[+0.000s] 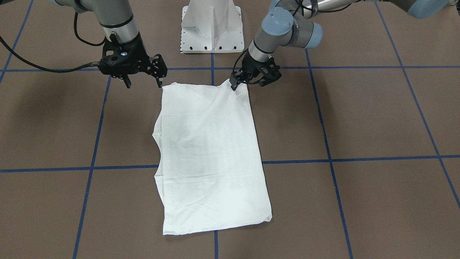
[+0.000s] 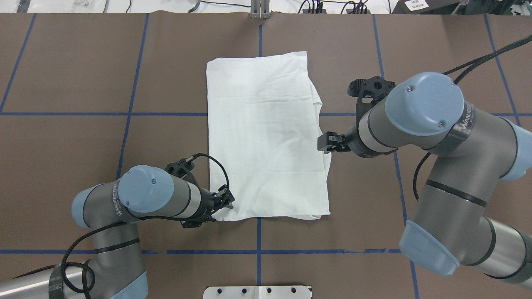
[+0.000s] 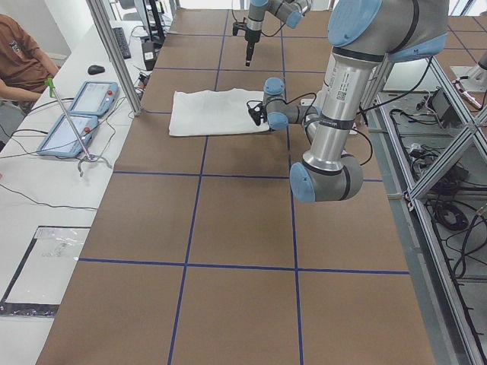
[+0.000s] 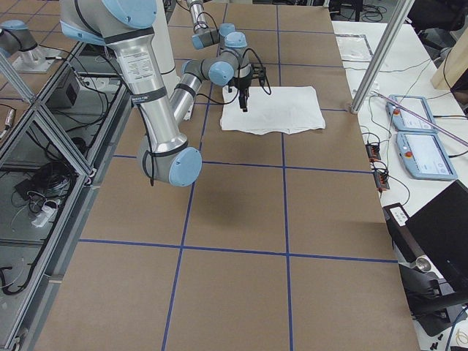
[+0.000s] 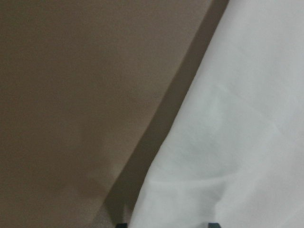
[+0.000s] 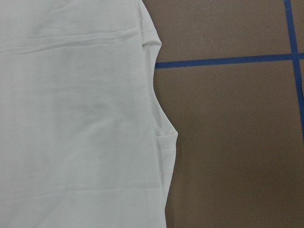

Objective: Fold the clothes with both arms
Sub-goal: 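Lower the right gripper to the shirt's near end beside the left gripper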

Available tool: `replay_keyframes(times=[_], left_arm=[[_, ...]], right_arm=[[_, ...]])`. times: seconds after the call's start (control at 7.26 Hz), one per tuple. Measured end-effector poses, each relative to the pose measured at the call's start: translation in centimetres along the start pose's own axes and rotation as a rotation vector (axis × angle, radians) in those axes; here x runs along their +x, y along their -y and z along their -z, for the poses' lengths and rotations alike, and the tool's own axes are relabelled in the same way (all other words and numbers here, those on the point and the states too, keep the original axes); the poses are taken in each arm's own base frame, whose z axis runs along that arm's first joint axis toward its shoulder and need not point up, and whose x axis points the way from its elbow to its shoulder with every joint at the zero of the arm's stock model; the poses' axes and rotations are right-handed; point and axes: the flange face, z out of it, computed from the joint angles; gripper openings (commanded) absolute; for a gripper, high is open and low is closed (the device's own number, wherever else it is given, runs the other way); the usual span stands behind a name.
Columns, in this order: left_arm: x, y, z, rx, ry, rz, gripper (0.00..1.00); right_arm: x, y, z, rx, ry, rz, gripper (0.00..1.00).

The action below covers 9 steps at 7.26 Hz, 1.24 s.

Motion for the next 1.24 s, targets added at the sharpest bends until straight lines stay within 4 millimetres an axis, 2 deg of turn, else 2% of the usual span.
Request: replay_keyframes(times=[0.14, 0.28, 0.41, 0.55, 0.96, 1.24], left_arm=[[0.0, 0.0, 0.0, 0.001, 0.0, 0.0, 0.48], [0.0, 0.0, 0.1, 0.001, -0.002, 0.0, 0.39], [0.1, 0.0, 0.3, 0.0, -0.004, 0.0, 0.15], [0.1, -0.1, 0.4, -0.001, -0.007, -0.001, 0.0], [0.2, -0.4, 1.2, -0.01, -0.02, -0.006, 0.0], [0.8, -1.1, 2.6, -0.024, -0.042, -0.014, 0.0]], right_arm=[[0.0, 0.0, 0.0, 0.0, 0.0, 0.0, 1.0], [0.0, 0.0, 0.0, 0.0, 0.0, 0.0, 1.0], [0.0, 0.0, 0.0, 0.0, 0.0, 0.0, 1.0], [-0.1, 0.0, 0.1, 0.001, 0.002, 0.0, 1.0], [-0.1, -0.1, 0.1, -0.007, 0.003, -0.005, 1.0], [-0.6, -1.1, -0.6, -0.054, 0.01, -0.061, 1.0]])
